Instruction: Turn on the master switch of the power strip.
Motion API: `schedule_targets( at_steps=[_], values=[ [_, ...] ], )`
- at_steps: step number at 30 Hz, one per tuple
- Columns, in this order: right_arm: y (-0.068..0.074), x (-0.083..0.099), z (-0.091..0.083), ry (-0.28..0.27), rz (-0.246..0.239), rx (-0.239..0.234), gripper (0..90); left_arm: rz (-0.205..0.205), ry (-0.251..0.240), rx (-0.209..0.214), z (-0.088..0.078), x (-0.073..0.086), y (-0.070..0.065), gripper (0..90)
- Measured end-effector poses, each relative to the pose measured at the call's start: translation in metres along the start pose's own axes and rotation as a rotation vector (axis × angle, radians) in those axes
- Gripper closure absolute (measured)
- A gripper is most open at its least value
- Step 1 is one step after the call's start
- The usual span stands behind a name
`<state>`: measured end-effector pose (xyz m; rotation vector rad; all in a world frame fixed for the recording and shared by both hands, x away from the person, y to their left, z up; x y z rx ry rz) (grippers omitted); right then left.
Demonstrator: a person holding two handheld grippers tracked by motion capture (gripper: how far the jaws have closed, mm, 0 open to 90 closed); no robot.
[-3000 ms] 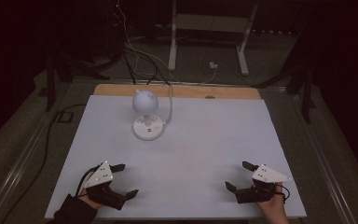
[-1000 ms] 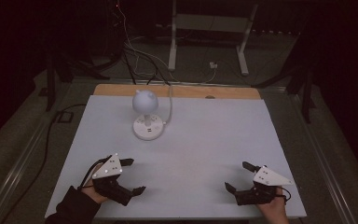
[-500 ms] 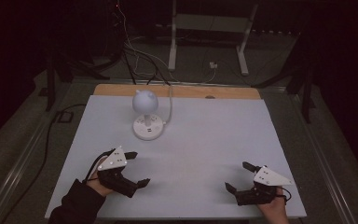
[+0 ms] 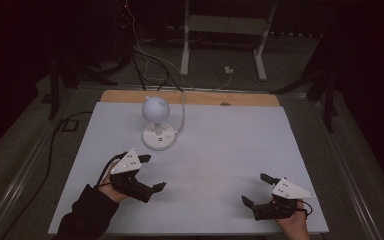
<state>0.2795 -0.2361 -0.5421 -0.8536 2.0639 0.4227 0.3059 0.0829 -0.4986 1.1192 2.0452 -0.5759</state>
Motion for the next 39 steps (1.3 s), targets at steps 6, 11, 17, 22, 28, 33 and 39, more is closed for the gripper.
schedule_targets(
  at_steps=[6, 11, 17, 22, 28, 33, 39],
  values=[
    [0.0, 0.0, 0.0, 0.0, 0.0, -0.001, 0.0, -0.009, -0.005, -0.026, 0.005, -0.004, 0.005, 0.0],
    [0.0, 0.0, 0.0, -0.002, 0.001, -0.004, 0.0, -0.019, -0.01, -0.031, 0.009, -0.008, 0.01, 0.0],
    [0.0, 0.0, -0.001, -0.003, 0.001, -0.005, 0.0, -0.035, 0.001, -0.044, 0.014, -0.012, 0.017, 0.0],
    [0.0, 0.0, -0.001, -0.004, 0.0, -0.006, 0.0, -0.04, 0.001, -0.064, 0.02, -0.015, 0.022, 0.0],
    [0.0, 0.0, -0.001, -0.005, 0.001, -0.006, 0.0, -0.047, 0.005, -0.086, 0.029, -0.019, 0.028, 0.0],
    [0.0, 0.0, -0.001, -0.006, 0.004, -0.008, 0.0, -0.054, 0.011, -0.105, 0.037, -0.02, 0.032, 0.0],
    [0.0, -0.001, -0.001, -0.007, 0.005, -0.009, 0.0, -0.073, 0.019, -0.127, 0.049, -0.021, 0.038, 0.0]
  ],
)
Point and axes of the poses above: each handheld gripper's, and its own axes: z roughly forward along the jaws, x roughly out of its underside, y roughly to its left, the point moved 9 cm from there along z, roughly forward along the jaws, and after that the axes turned 11 degrees about y, right-handed, at the moved point
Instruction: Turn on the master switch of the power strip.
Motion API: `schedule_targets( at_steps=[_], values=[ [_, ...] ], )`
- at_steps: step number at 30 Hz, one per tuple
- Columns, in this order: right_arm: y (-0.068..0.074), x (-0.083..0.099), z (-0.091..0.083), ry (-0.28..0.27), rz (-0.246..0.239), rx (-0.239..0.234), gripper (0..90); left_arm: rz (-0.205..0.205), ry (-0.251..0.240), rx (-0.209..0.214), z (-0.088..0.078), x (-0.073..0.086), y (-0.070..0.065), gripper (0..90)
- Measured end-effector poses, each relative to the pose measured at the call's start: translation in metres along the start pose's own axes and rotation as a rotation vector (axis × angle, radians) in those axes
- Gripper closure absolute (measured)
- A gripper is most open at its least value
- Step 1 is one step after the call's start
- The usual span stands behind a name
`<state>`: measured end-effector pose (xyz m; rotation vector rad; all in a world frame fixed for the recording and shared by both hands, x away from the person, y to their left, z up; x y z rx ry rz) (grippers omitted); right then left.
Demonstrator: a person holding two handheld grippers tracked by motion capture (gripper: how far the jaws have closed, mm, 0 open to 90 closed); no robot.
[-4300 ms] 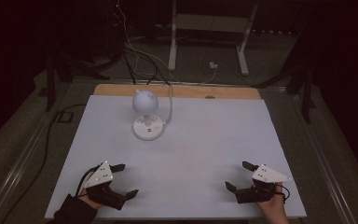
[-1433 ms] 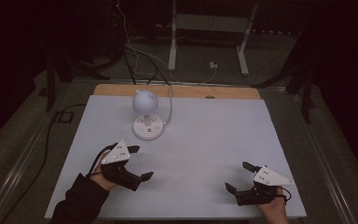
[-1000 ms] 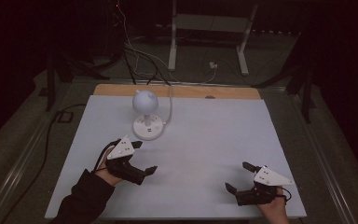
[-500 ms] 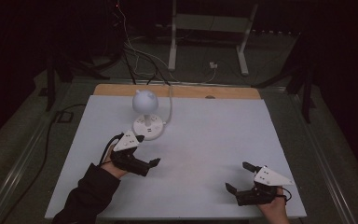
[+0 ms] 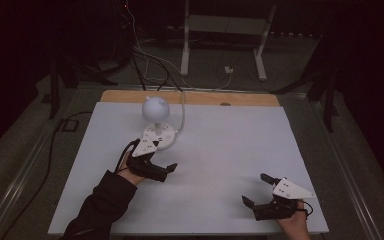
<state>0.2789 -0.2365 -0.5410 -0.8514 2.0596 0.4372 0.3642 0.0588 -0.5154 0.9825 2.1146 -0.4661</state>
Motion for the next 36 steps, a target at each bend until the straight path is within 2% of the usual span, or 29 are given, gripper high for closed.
schedule_targets(
  at_steps=[4, 14, 15, 17, 20, 25, 27, 30, 31, 32, 36],
  values=[
    [0.0, 0.0, 0.0, -0.002, 0.002, 0.0, 0.0, -0.016, -0.003, -0.014, 0.007, -0.003, 0.003, 0.1],
    [0.0, 0.0, 0.0, -0.005, 0.001, 0.0, 0.0, -0.079, 0.004, -0.09, 0.022, -0.008, 0.016, 0.1],
    [0.0, 0.0, 0.0, -0.005, 0.001, 0.0, 0.0, -0.087, 0.003, -0.087, 0.024, -0.008, 0.017, 0.1],
    [-0.001, 0.0, 0.0, -0.005, 0.002, 0.0, 0.0, -0.09, 0.013, -0.108, 0.027, -0.007, 0.02, 0.1],
    [-0.001, 0.0, -0.001, -0.006, 0.001, 0.0, 0.0, -0.096, 0.019, -0.117, 0.032, -0.008, 0.022, 0.1],
    [-0.001, 0.0, -0.001, -0.006, 0.003, 0.001, 0.0, -0.126, 0.001, -0.139, 0.038, -0.013, 0.024, 0.1],
    [-0.001, 0.0, -0.001, -0.007, 0.003, 0.001, 0.0, -0.134, 0.002, -0.175, 0.039, -0.014, 0.028, 0.1],
    [-0.001, 0.0, -0.001, -0.007, 0.005, 0.002, 0.0, -0.16, -0.002, -0.191, 0.042, -0.016, 0.031, 0.1],
    [-0.001, 0.0, -0.001, -0.006, 0.004, 0.001, 0.0, -0.167, 0.0, -0.184, 0.044, -0.017, 0.03, 0.1],
    [-0.001, 0.0, -0.001, -0.007, 0.004, 0.001, 0.0, -0.167, 0.009, -0.208, 0.046, -0.017, 0.031, 0.1],
    [-0.001, 0.0, -0.001, -0.007, 0.005, 0.0, 0.0, -0.15, 0.016, -0.226, 0.054, -0.018, 0.032, 0.1]
  ],
)
Point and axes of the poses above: each handheld gripper's, and its own axes: z roughly forward along the jaws, x roughly out of its underside, y roughly to its left, the point moved 9 cm from there along z, roughly forward along the jaws, and after that the axes turned 11 degrees about y, right-handed, at the moved point
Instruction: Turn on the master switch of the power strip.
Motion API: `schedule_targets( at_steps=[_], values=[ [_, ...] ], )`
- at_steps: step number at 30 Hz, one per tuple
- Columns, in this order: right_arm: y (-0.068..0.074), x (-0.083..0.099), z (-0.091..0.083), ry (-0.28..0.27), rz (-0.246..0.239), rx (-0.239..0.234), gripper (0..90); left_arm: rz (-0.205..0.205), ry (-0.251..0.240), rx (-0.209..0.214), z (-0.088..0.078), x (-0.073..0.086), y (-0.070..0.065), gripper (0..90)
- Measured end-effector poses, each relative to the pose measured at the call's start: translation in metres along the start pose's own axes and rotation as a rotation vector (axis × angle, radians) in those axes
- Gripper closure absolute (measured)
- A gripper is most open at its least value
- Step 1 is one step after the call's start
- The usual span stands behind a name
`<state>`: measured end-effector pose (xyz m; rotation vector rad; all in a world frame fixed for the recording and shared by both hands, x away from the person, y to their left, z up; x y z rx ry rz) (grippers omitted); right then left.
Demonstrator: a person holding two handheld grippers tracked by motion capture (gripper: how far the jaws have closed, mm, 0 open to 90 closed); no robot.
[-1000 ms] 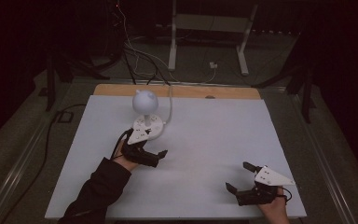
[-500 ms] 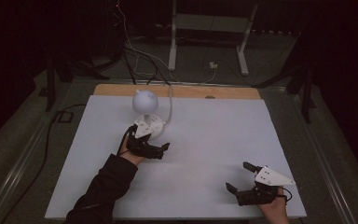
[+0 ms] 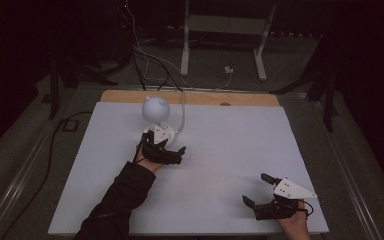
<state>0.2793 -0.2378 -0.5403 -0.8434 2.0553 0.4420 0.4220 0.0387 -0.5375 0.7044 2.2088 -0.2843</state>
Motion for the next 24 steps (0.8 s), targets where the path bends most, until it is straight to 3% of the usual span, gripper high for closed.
schedule_targets(
  at_steps=[3, 9, 14, 24],
  values=[
    [0.0, 0.0, 0.0, -0.002, 0.0, 0.001, 0.0, 0.015, 0.021, -0.015, 0.007, 0.001, 0.0, 0.1],
    [0.0, 0.0, -0.001, -0.003, 0.0, 0.003, 0.0, -0.018, 0.04, -0.035, 0.016, 0.003, 0.004, 5.4],
    [0.0, 0.0, -0.001, -0.004, 0.003, -0.001, 0.0, -0.017, 0.063, -0.074, 0.022, 0.005, 0.008, 17.8],
    [0.0, 0.0, -0.001, -0.007, 0.004, -0.002, 0.0, -0.018, 0.059, -0.149, 0.025, 0.001, 0.018, 56.2]
  ],
)
Point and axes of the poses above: each handheld gripper's, and its own axes: z roughly forward along the jaws, x roughly out of its underside, y roughly to its left, the point moved 9 cm from there along z, roughly forward along the jaws, and after that the axes turned 11 degrees about y, right-handed, at the moved point
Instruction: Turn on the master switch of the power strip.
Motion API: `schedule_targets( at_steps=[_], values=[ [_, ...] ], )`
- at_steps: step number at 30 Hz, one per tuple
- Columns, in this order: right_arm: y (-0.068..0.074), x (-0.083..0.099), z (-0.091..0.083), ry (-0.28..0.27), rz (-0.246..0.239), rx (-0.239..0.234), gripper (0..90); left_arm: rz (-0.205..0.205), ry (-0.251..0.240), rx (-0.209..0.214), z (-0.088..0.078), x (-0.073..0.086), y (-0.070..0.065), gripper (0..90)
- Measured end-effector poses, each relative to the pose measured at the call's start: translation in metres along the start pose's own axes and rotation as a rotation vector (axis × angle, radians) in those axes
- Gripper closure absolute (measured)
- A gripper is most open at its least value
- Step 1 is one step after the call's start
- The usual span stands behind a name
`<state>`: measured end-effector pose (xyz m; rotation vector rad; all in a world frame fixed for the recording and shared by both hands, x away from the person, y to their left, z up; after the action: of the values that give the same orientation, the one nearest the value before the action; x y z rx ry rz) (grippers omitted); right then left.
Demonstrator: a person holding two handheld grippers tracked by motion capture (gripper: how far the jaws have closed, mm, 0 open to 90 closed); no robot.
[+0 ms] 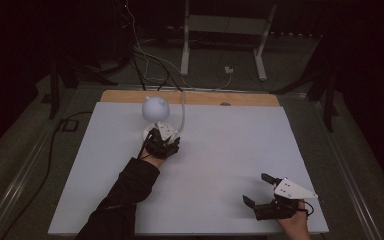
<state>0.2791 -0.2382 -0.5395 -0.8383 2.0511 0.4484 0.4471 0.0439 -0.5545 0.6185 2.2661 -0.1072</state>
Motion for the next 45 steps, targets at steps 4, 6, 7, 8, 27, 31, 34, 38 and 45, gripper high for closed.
schedule_targets(
  at_steps=[4, 6, 7, 8, 27, 31, 34, 38, 45],
  values=[
    [0.0, 0.0, 0.0, 0.001, 0.001, -0.002, 0.0, 0.007, -0.01, -0.023, 0.001, -0.001, 0.005, 70.2],
    [0.0, 0.0, 0.0, 0.001, 0.001, -0.001, 0.0, 0.006, -0.009, -0.03, 0.003, -0.002, 0.007, 75.3],
    [0.0, 0.0, 0.0, 0.001, 0.0, -0.002, 0.0, 0.009, -0.009, -0.042, 0.003, -0.002, 0.009, 79.0],
    [0.0, 0.0, 0.0, 0.001, 0.001, -0.002, 0.0, 0.011, -0.01, -0.046, 0.004, -0.002, 0.01, 81.9],
    [0.0, 0.0, 0.0, 0.002, 0.0, -0.003, 0.0, 0.085, 0.045, -0.124, 0.021, 0.003, 0.014, 90.0],
    [0.0, 0.001, 0.0, 0.003, 0.002, -0.003, 0.0, 0.079, 0.046, -0.115, 0.022, 0.002, 0.015, 90.0],
    [0.0, 0.0, 0.0, 0.002, 0.002, -0.004, 0.0, 0.089, 0.048, -0.125, 0.021, 0.002, 0.014, 90.0],
    [0.0, 0.001, 0.0, 0.003, 0.0, -0.005, 0.0, 0.086, 0.054, -0.112, 0.022, 0.002, 0.014, 90.0],
    [0.001, 0.001, 0.001, 0.004, -0.002, -0.005, 0.0, 0.124, 0.074, -0.117, 0.023, 0.002, 0.011, 90.0]
  ],
)
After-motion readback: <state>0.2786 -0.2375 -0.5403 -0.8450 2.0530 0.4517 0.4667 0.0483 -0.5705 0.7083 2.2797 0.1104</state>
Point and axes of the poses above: each handheld gripper's, and its own axes: z roughly forward along the jaws, x roughly out of its underside, y roughly to its left, the point moved 9 cm from there along z, roughly forward along the jaws, and after that the axes turned 11 degrees about y, right-handed, at the moved point
